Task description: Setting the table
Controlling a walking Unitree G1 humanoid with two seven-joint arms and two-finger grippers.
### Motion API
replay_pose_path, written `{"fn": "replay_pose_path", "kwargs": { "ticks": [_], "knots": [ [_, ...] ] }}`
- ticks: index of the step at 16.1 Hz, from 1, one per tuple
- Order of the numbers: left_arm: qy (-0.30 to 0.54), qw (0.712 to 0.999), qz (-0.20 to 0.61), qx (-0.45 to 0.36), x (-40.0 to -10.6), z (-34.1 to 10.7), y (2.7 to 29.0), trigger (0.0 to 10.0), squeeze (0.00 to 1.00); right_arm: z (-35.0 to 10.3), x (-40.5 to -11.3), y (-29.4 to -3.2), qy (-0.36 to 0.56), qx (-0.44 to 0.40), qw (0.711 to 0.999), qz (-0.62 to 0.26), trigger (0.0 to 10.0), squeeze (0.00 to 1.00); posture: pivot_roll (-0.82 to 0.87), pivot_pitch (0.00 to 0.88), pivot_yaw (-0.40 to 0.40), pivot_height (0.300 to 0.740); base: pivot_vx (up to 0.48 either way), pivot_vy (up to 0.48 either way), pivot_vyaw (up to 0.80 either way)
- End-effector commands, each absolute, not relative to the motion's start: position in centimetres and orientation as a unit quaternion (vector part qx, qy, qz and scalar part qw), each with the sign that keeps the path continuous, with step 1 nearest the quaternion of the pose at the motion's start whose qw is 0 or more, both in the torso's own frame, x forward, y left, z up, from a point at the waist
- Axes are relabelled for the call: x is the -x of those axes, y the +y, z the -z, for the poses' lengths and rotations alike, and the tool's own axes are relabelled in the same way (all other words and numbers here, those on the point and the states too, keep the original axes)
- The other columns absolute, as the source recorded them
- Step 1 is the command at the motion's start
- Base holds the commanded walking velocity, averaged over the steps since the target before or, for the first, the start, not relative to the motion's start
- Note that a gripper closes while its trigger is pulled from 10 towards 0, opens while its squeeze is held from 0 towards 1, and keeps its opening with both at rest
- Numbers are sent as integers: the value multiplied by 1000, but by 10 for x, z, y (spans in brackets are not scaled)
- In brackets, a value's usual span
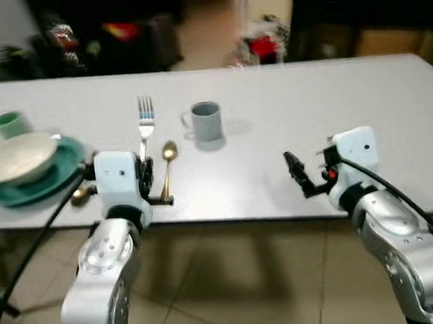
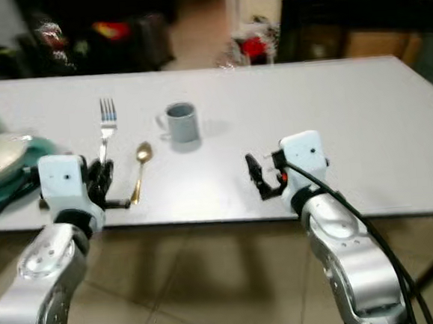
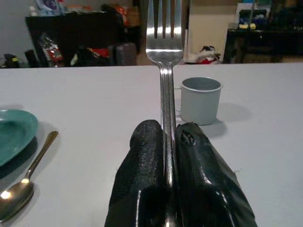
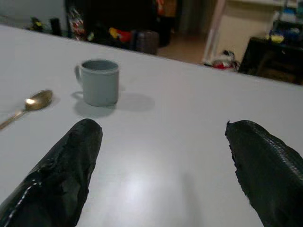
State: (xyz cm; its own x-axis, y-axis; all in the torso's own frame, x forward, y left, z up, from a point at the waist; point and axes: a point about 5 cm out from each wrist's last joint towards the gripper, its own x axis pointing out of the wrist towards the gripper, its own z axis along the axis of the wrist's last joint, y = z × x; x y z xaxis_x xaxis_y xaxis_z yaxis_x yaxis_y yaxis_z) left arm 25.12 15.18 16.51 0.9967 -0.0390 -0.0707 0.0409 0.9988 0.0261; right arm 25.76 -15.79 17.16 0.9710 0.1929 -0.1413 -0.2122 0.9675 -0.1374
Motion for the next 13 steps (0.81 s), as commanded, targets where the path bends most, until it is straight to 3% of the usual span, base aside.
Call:
{"fn": "replay_pose_path", "kwargs": {
  "ticks": [1, 4, 13],
  "knots": [
    [34, 999, 16, -21, -254, -167, 154, 10000, 0, -171, -259, -159, 64, 75, 990, -97, 10000, 0, -64, 0, 42, 740, 0, -480, 800],
    [35, 999, 20, -22, -254, -167, 152, 10000, 0, -172, -259, -160, 63, 77, 991, -94, 10000, 0, -67, 0, 44, 740, 0, -480, 800],
    [38, 998, 30, -27, -256, -167, 152, 10000, 0, -168, -257, -163, 72, 56, 993, -75, 10000, 0, -67, 0, 50, 740, 0, -462, 0]
  ]
}}
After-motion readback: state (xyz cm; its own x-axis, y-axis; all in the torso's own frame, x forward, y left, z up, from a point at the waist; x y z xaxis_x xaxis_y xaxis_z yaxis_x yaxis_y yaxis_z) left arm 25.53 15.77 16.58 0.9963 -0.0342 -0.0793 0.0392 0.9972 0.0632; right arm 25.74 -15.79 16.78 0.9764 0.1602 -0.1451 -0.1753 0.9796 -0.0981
